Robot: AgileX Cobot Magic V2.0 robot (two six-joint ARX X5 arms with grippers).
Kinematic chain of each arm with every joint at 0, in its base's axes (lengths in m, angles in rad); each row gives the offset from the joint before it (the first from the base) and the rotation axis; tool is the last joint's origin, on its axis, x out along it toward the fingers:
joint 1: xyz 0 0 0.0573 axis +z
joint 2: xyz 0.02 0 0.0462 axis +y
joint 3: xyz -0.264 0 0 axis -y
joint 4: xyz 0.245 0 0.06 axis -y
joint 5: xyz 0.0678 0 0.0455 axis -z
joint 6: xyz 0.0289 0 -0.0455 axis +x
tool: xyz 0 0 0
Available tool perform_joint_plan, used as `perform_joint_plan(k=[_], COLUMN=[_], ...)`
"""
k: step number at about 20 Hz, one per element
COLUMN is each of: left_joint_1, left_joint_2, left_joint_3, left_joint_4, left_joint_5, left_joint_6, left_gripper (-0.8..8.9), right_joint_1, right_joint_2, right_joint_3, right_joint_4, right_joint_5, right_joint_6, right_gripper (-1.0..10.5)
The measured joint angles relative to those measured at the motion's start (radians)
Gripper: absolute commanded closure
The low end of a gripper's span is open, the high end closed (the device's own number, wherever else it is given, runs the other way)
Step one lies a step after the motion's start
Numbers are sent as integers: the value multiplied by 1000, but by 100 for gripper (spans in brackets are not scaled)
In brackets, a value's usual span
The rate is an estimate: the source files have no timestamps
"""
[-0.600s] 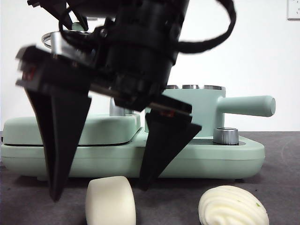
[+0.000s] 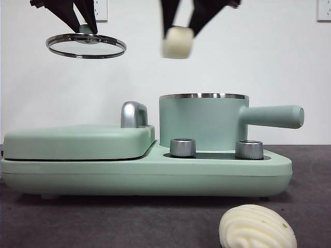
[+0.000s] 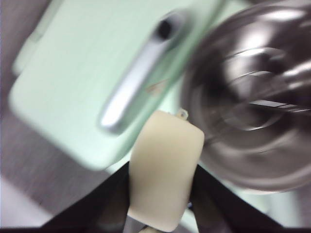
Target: Put the buns in a small steamer
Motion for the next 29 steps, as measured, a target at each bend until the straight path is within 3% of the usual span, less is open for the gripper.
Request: perform_joint_plan(k=[5, 17, 22, 26, 29], left_joint_1=[0, 0, 0, 0, 0], left_joint_2=[0, 0, 0, 0, 0], left_joint_3=[0, 0, 0, 0, 0], left_joint_4=[0, 9, 9, 10, 12], left_joint_5=[0, 0, 0, 0, 0], left_joint_6=[0, 0, 0, 0, 0], left_gripper=[760, 760, 760, 760, 760], right_joint_1=[-108, -130, -134, -135, -135], right_joint_2=[111, 278, 282, 282, 282], right_joint_3=[33, 33, 33, 49, 180], right_joint_4=[17, 122, 122, 121, 45], right_joint_5=[-21, -24, -32, -32, -31], right_joint_6=[-41, -58, -58, -58, -58], right_gripper=[774, 771, 614, 606, 558])
